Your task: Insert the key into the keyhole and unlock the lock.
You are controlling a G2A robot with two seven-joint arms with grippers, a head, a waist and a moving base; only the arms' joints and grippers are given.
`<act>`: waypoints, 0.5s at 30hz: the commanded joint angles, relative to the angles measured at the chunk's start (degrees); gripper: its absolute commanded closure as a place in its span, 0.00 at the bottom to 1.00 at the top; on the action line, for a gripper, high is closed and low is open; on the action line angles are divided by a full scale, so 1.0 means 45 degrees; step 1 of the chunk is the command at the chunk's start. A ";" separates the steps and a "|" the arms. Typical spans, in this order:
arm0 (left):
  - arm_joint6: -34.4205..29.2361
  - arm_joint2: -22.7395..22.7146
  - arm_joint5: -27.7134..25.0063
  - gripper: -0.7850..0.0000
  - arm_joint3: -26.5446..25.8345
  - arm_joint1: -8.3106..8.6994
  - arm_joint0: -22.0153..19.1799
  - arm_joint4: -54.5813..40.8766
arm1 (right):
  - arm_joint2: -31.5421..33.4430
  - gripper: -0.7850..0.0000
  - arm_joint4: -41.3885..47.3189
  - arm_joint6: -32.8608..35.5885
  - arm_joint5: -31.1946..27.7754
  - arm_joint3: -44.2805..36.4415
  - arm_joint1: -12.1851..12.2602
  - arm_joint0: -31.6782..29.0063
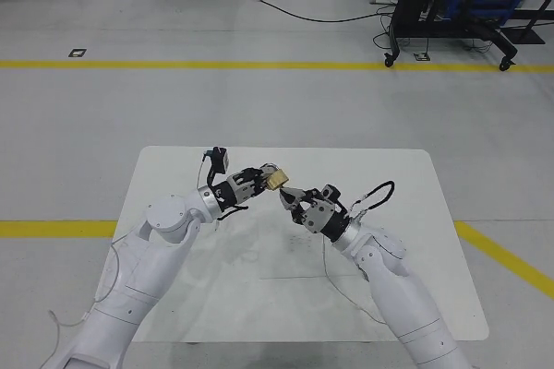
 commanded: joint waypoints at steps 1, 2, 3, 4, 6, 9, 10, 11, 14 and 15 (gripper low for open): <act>-0.0149 0.0020 -0.0198 1.00 0.0039 -0.0010 -0.0049 0.0097 | 0.0040 1.00 0.1214 0.0432 0.1148 0.0495 -0.0012 0.0283; -0.0182 0.0029 -0.0265 1.00 0.0057 -0.0015 -0.0061 0.0130 | 0.0052 1.00 0.1677 0.0579 0.1571 0.0749 -0.0021 0.0413; -0.0229 0.0034 -0.0357 1.00 0.0054 -0.0021 -0.0075 0.0158 | 0.0061 1.00 0.2157 0.0708 0.1954 0.1014 -0.0035 0.0531; -0.0229 0.0025 -0.0501 1.00 0.0048 -0.0024 -0.0075 0.0214 | 0.0071 1.00 0.2699 0.0862 0.2338 0.1280 -0.0054 0.0655; -0.0175 -0.0026 -0.0812 1.00 0.0012 -0.0035 -0.0026 0.0184 | 0.0110 1.00 0.3581 0.1072 0.2963 0.1818 -0.0083 0.0912; -0.0145 -0.0119 -0.1013 1.00 -0.0005 -0.0037 0.0001 0.0201 | 0.0106 1.00 0.3954 0.1141 0.3168 0.2268 -0.0098 0.1195; -0.0149 -0.0135 -0.1041 1.00 -0.0010 -0.0038 0.0011 0.0213 | 0.0086 1.00 0.3966 0.1158 0.3162 0.2316 -0.0100 0.1236; -0.0146 -0.0153 -0.1067 1.00 -0.0014 -0.0040 0.0019 0.0220 | 0.0068 1.00 0.3931 0.1182 0.3166 0.2320 -0.0095 0.1265; -0.0117 -0.0205 -0.1142 1.00 -0.0030 -0.0046 0.0054 0.0230 | 0.0049 1.00 0.3725 0.1252 0.3054 0.2275 -0.0067 0.1271; -0.0112 -0.0221 -0.1178 1.00 -0.0042 -0.0048 0.0065 0.0241 | 0.0060 1.00 0.3659 0.1205 0.2962 0.2280 -0.0059 0.1260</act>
